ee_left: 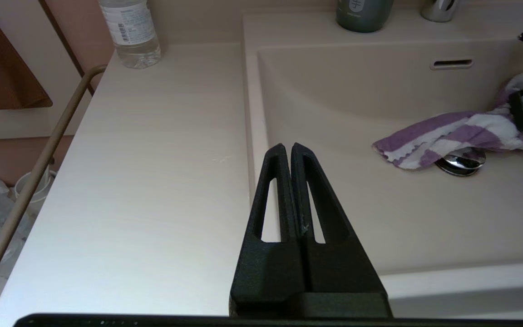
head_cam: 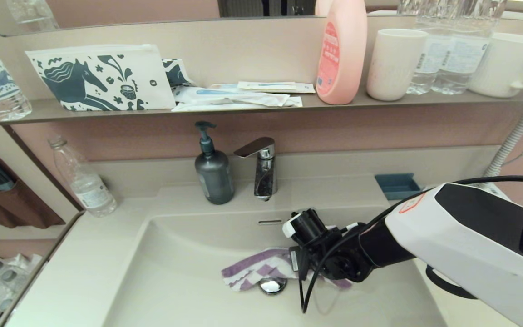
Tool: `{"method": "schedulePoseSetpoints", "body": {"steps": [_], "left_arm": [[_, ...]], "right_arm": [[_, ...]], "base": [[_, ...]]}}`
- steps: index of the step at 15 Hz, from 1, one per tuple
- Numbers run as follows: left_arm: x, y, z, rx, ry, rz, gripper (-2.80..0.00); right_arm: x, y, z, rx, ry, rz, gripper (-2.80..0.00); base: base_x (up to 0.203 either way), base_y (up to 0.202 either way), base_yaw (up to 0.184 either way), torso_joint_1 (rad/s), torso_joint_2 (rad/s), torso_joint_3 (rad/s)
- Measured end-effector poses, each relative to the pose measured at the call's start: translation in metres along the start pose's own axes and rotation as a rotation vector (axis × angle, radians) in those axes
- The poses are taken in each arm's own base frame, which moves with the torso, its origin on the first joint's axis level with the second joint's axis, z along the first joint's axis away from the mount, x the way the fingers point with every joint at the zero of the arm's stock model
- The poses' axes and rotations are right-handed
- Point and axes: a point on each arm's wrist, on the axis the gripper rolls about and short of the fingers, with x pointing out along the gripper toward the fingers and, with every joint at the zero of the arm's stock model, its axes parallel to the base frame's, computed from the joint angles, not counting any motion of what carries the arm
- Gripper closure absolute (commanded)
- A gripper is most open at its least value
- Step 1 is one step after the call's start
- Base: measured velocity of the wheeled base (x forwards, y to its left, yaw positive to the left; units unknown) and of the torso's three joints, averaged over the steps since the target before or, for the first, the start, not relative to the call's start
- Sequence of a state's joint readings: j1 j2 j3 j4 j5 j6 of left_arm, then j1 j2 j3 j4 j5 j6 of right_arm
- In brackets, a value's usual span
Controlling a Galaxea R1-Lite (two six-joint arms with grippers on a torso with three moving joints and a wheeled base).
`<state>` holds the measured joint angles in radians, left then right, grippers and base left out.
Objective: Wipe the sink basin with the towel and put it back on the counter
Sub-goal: Wipe the sink
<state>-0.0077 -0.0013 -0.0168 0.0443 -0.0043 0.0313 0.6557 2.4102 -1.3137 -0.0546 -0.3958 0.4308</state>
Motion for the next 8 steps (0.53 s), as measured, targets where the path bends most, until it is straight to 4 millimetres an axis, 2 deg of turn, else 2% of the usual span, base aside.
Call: {"method": "schedulePoseSetpoints", "body": {"steps": [5,8], "left_arm": [[0.000,0.000,0.000,0.000,0.000,0.000,0.00],[0.000,0.000,0.000,0.000,0.000,0.000,0.00]], "right_arm": [[-0.022,-0.016,-0.021,-0.079,0.158,-0.068,0.00],[-0.039,-0.008,-0.036,-0.125,0.279,-0.063,0.00]], "base": [[0.000,0.000,0.000,0.000,0.00,0.000],[0.000,0.000,0.000,0.000,0.00,0.000]]}}
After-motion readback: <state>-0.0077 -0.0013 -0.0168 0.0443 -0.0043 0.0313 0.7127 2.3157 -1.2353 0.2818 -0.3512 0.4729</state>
